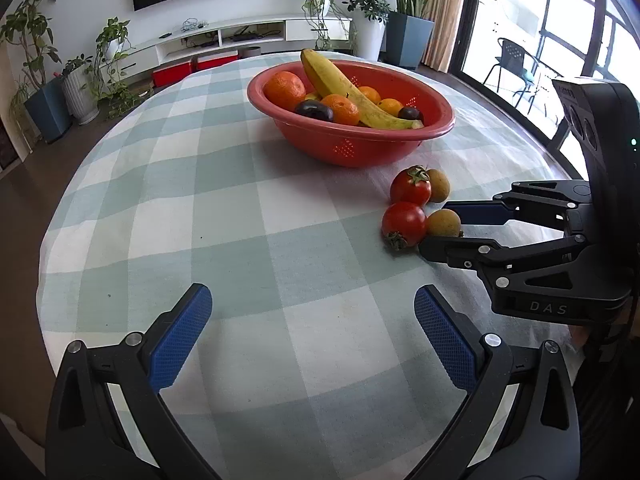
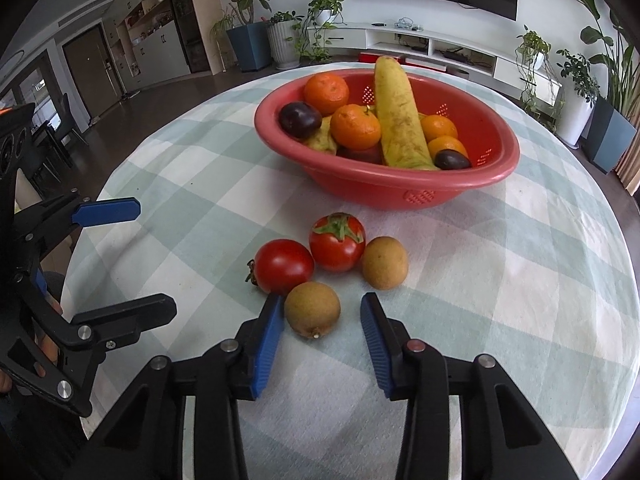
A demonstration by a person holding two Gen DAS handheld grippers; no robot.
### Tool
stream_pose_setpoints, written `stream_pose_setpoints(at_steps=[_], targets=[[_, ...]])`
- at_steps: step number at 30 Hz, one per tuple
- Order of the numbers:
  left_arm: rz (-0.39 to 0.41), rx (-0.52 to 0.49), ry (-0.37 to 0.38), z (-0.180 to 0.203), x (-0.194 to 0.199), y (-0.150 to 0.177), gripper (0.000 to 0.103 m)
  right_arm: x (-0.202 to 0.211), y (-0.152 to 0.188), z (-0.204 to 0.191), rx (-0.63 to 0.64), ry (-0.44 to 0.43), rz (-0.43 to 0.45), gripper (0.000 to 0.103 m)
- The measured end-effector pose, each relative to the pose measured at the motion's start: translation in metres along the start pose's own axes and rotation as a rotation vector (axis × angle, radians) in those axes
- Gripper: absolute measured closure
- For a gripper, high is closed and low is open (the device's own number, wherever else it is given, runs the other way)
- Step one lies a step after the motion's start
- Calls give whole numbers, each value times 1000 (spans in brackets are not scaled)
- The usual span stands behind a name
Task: Organize fruits
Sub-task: 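Move the right tool toward a brown kiwi on the cloth, then grasp a brown kiwi with the right tool while the left tool grasps a red tomato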
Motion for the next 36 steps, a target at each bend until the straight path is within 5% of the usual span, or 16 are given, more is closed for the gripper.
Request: stream_pose_setpoints(at_steps=[18, 24, 34, 36], targets=[[-16, -32, -8, 7, -5, -5, 0, -1, -3, 4, -6, -46, 7, 57], [-23, -85, -13, 6, -13, -22, 0, 2, -2, 3, -13, -61, 7, 73], [-45, -214, 63, 38, -33, -41, 1, 36, 11, 15, -129, -83, 58, 74], [-49, -217, 74, 43, -37, -45, 9, 40, 16, 17, -144, -80, 59, 74]])
Point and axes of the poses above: each gripper's, at about its wrist camera, not at the fingertips, and x roughly against the way its jaws point, z to its right, y to its underside, the point moved 2 cm from there along -x, roughly the way its jaws point, and after that the axes turned 8 degrees about -y, right-handed, at the moved point
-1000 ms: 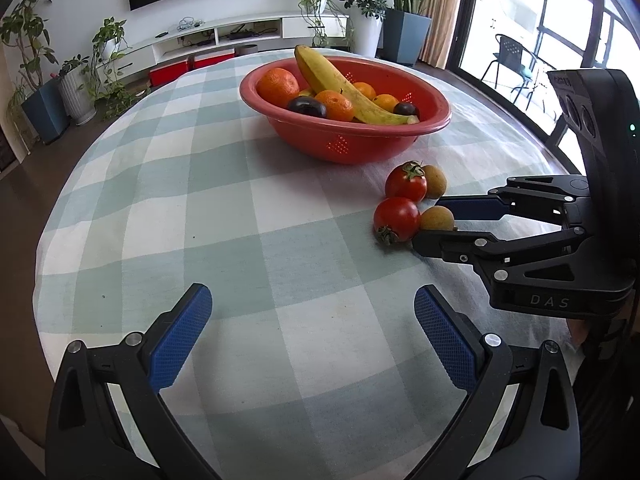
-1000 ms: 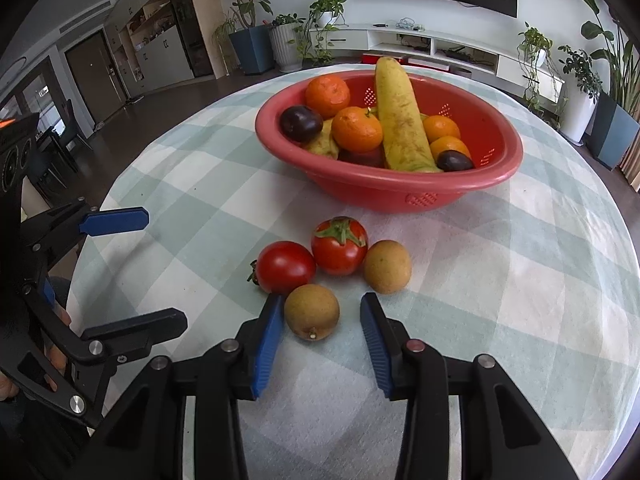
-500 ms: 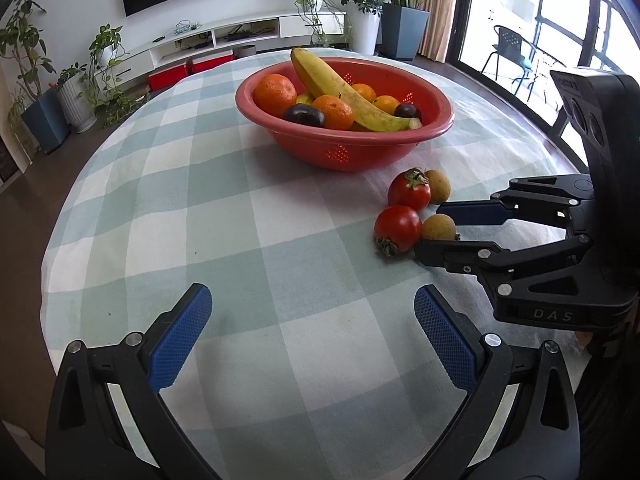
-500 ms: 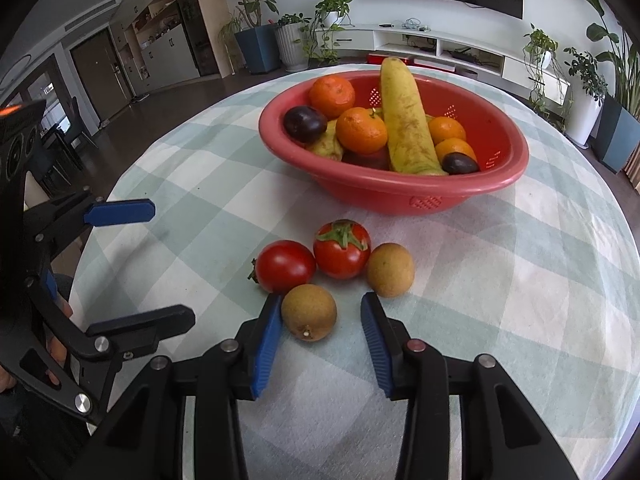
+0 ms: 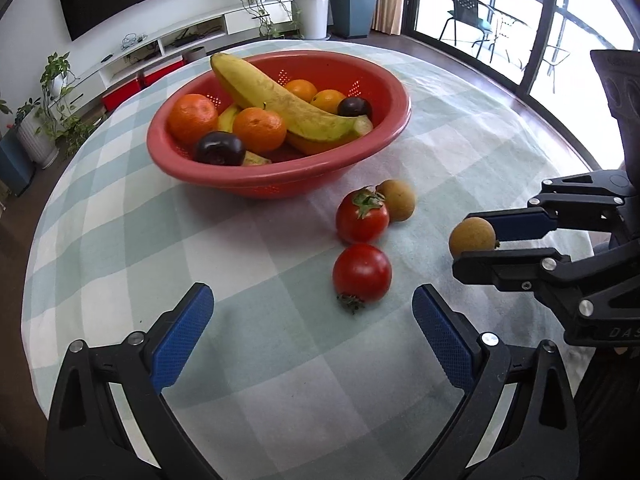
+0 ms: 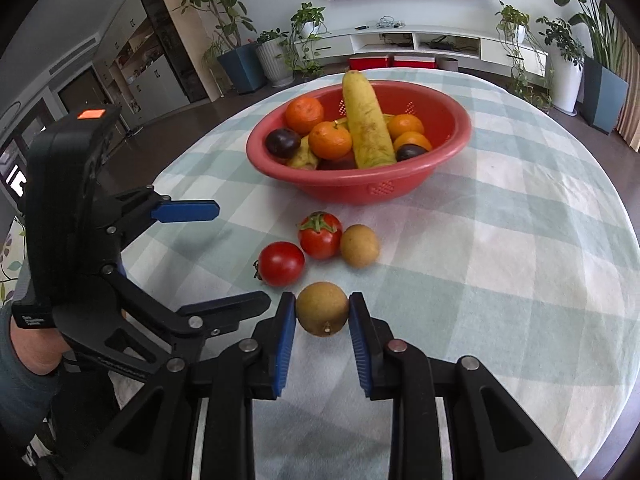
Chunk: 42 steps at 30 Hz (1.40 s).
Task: Organize fruits
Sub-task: 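Grasp a brown kiwi with the right tool while the left tool grasps a red tomato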
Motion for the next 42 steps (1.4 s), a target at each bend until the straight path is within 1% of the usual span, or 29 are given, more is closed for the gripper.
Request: stream_pose_setpoints(at_steps=[3, 7, 9, 12, 16, 18, 20, 24, 32, 35, 36, 42], targets=[[-12, -4, 23, 4, -7, -8, 24, 1, 5, 5, -22, 4, 1, 74], [-24, -34, 23, 10, -11, -12, 28, 3, 5, 10, -40, -2, 14, 74], [-35, -36, 19, 11, -13, -11, 36, 3, 5, 11, -41, -4, 15, 74], [-49, -30, 22, 10, -17, -9, 45, 2, 6, 12, -41, -2, 11, 74], [-50, -33, 29, 12, -18, -7, 48, 2, 6, 13, -46, -3, 15, 74], [-49, -35, 37, 13, -18, -7, 54, 2, 7, 13, -45, -4, 16, 74], [-49, -35, 42, 13, -18, -7, 56, 2, 7, 13, -44, -2, 14, 74], [-47, -32, 52, 14, -16, -6, 69, 2, 6, 13, -46, -1, 16, 74], [-45, -19, 66, 12, -11, -2, 69, 2, 5, 11, -43, 0, 21, 74], [-46, -18, 73, 12, -11, -1, 71, 3, 5, 11, -41, 2, 21, 74], [-43, -18, 76, 12, -11, -1, 73, 3, 5, 11, -42, 2, 22, 74], [-47, -26, 95, 12, -13, -5, 73, 2, 5, 9, -41, 1, 18, 74]])
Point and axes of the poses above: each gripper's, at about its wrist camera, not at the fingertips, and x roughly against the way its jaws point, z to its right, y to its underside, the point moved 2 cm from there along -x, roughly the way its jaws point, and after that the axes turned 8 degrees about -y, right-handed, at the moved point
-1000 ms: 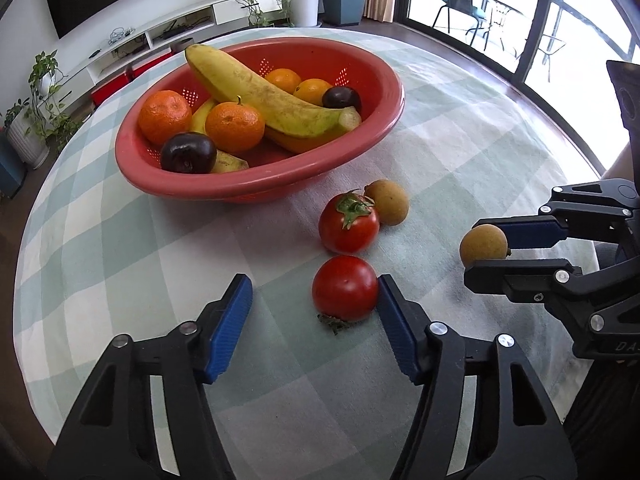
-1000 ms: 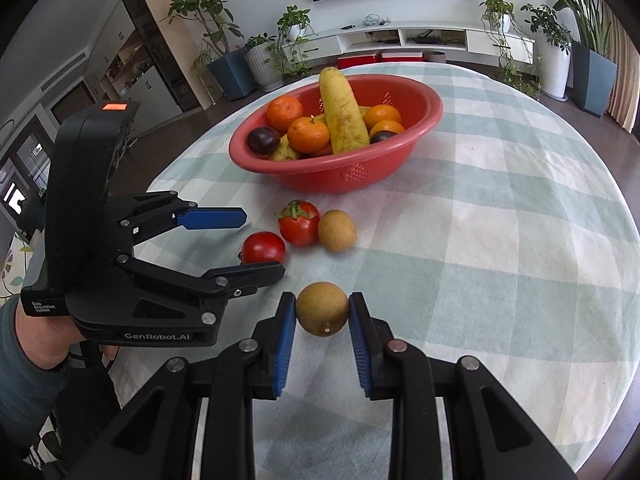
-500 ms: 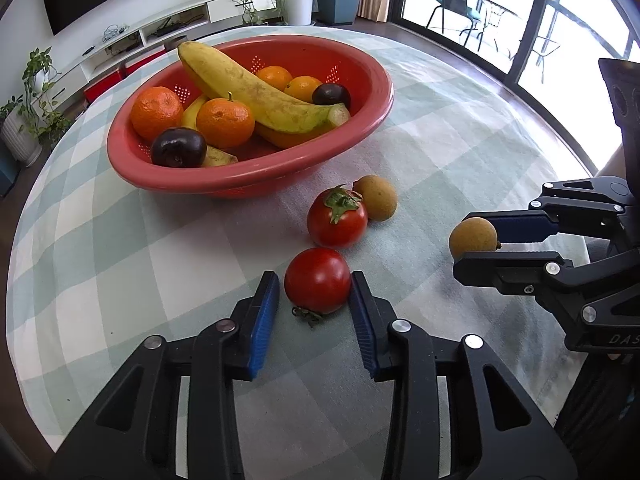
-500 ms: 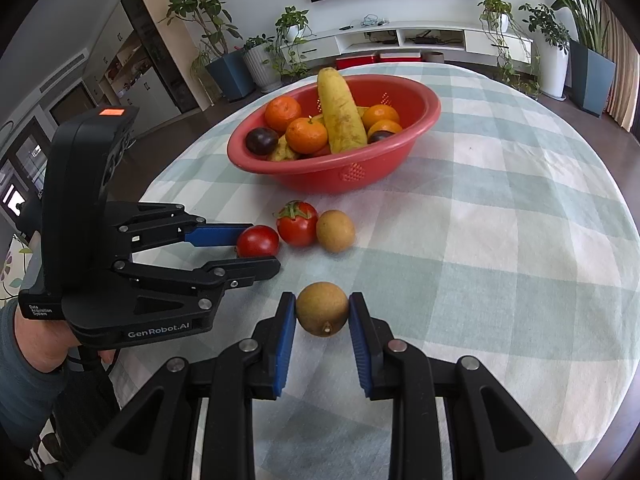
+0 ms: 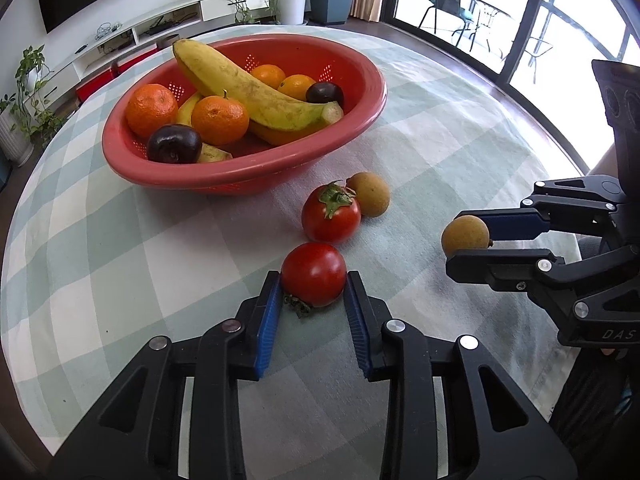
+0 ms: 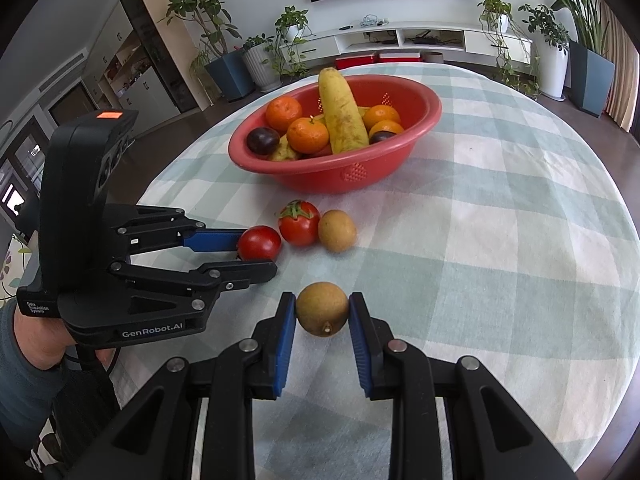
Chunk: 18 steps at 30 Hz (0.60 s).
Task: Organize fruits
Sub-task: 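Grasp a brown kiwi with the right tool while the left tool grasps a red tomato, then carry the tomato and kiwi over the red colander with both tools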
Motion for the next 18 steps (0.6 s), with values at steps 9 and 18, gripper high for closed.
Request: stream_pose_setpoints(at_steps=[9, 18], targets=[[20, 1, 9, -1, -2, -1, 73, -2, 3, -2, 3, -3, -5, 74], [31, -2, 13, 2, 1, 1, 73, -1, 4, -2, 8, 0, -1, 74]])
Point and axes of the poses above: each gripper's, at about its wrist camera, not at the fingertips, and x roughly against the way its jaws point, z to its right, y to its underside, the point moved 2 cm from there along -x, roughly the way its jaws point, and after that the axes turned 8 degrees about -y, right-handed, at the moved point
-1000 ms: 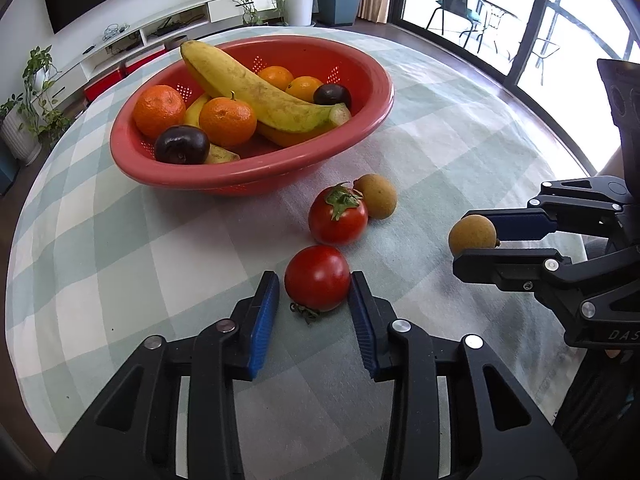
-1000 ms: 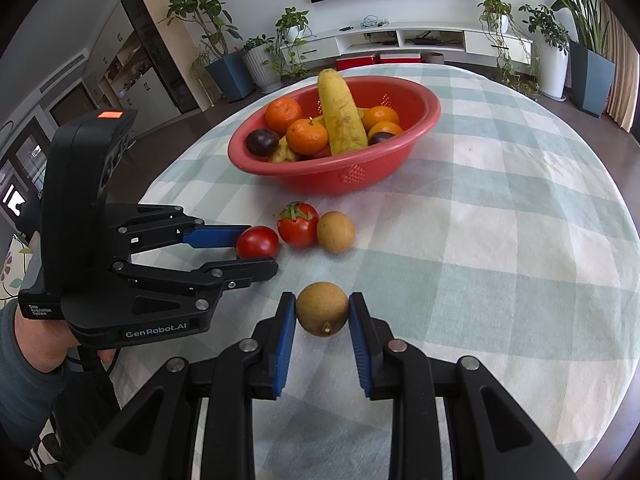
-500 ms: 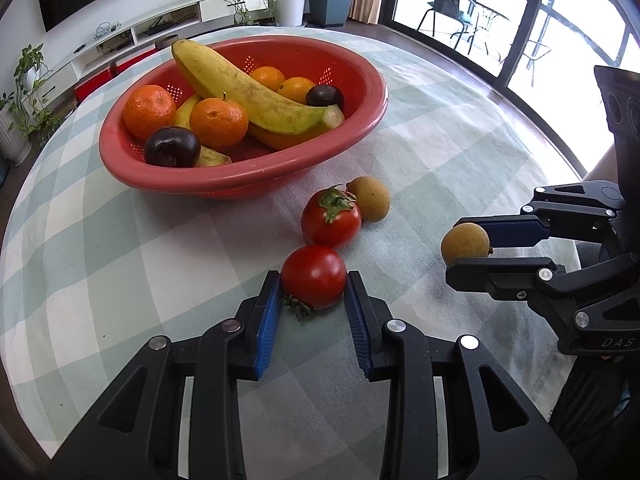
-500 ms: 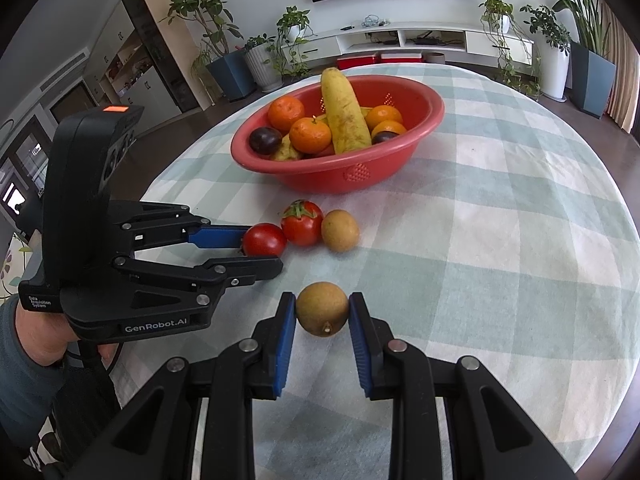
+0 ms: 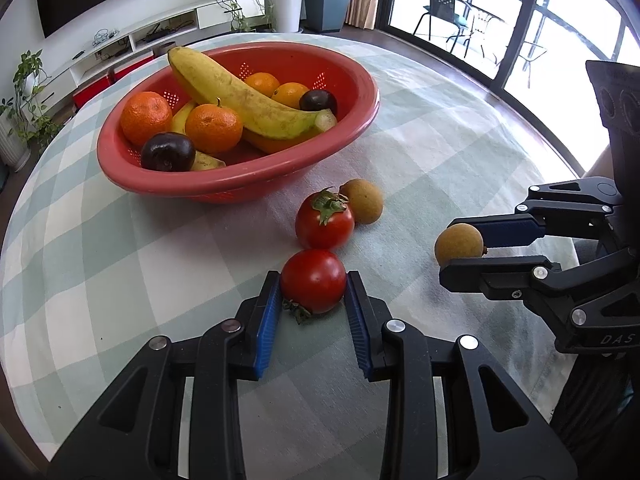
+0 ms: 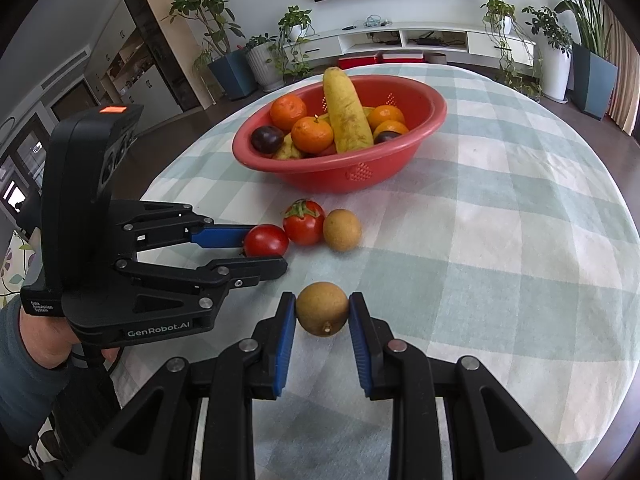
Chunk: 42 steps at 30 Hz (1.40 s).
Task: Organize fruits
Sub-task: 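Carry the tomato and kiwi over the red colander with both tools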
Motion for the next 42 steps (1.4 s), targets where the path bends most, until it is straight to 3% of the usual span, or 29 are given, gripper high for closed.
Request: stream_pose_setpoints(at_steps=[12, 22, 32, 42], targets=[[91, 99, 15, -29, 52, 3, 73, 14, -16, -7, 27, 2, 24, 74], [211, 163, -40, -82, 90, -53, 73, 38, -92, -14, 136, 62, 103, 74], [199, 82, -63, -68, 47, -119, 73, 4, -166, 19, 85, 102, 114, 74], [125, 78, -77, -65, -7, -114, 73, -49, -159, 45, 51, 142, 14, 74]])
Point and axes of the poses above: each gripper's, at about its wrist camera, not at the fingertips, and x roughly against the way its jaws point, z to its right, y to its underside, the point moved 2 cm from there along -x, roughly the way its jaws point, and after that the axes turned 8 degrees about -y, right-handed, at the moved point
